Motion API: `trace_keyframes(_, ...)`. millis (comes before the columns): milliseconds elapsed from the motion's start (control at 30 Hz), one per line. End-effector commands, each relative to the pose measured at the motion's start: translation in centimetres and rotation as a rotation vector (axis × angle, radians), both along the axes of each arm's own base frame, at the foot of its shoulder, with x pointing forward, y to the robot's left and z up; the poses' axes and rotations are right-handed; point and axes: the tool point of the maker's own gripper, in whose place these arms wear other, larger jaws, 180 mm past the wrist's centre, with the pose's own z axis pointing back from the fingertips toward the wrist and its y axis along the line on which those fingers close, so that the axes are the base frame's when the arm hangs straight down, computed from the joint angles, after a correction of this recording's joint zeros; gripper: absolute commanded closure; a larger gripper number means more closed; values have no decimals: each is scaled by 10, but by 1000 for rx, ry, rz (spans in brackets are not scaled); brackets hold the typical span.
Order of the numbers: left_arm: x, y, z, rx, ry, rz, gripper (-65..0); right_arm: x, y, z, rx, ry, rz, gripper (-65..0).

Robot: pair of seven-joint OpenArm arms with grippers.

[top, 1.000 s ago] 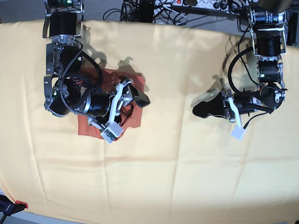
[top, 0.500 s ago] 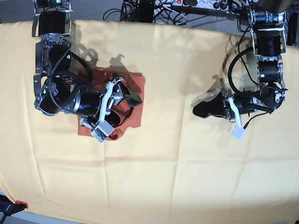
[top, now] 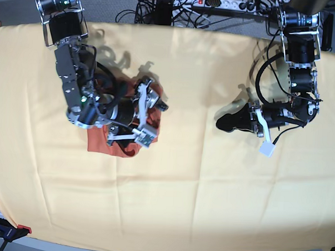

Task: Fold the T-shirt properly
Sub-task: 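Grasp the folded end with the right gripper and fold it over the bundle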

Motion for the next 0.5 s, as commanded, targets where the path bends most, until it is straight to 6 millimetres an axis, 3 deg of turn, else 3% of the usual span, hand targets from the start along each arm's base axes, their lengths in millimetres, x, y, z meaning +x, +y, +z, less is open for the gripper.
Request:
trace_keyframes(0, 1, 5, 2, 23, -1, -6, 0, 10, 5, 15, -5, -71, 19, -480)
trace_keyframes(233, 1, 5, 2, 22, -1, -6, 0, 46, -13, 30, -82, -212, -166, -480)
trace_keyframes(467, 1, 5, 2, 22, -1, -5, 0, 24, 14, 33, 32, -142, -44, -480)
